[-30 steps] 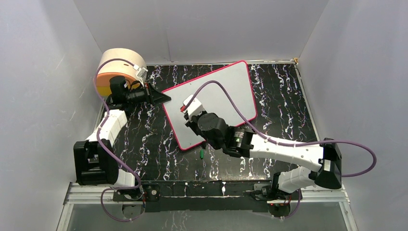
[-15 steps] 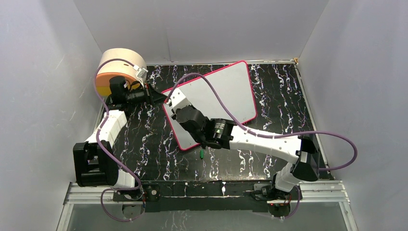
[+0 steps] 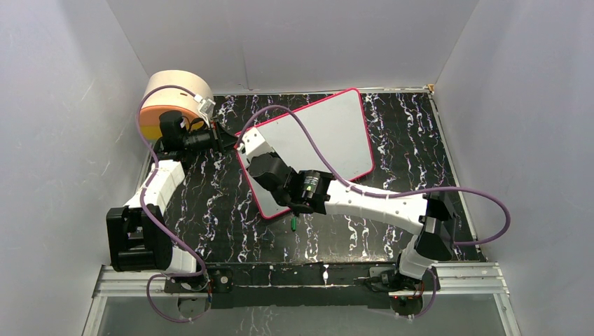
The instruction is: Write a sentence on the whiteboard
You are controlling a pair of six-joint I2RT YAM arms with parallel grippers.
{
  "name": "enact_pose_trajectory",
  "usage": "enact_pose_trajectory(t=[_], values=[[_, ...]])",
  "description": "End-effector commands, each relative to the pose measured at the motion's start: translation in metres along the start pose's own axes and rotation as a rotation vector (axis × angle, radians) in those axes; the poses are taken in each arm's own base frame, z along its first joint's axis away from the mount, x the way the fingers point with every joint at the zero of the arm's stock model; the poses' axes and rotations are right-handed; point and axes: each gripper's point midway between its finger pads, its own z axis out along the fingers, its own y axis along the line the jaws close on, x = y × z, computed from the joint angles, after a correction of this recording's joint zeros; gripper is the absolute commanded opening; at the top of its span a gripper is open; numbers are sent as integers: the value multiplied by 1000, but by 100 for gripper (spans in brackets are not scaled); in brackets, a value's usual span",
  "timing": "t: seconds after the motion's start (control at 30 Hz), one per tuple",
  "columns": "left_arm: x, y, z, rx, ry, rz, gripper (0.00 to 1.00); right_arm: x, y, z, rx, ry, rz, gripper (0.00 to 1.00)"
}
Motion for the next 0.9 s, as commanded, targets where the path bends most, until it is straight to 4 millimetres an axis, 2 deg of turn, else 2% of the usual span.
enact_pose_trajectory(t=[0.0,0.53,0.87], values=[[0,6,-1,-45,-1,54,0,-30,-6,1,35,-69,65,0],[0,6,0,-41,1,53,0,-38,-2,10,50,-79,62,0],[1,7,0,-39,3,51,0,-35,-2,15,50,-60,63,0]])
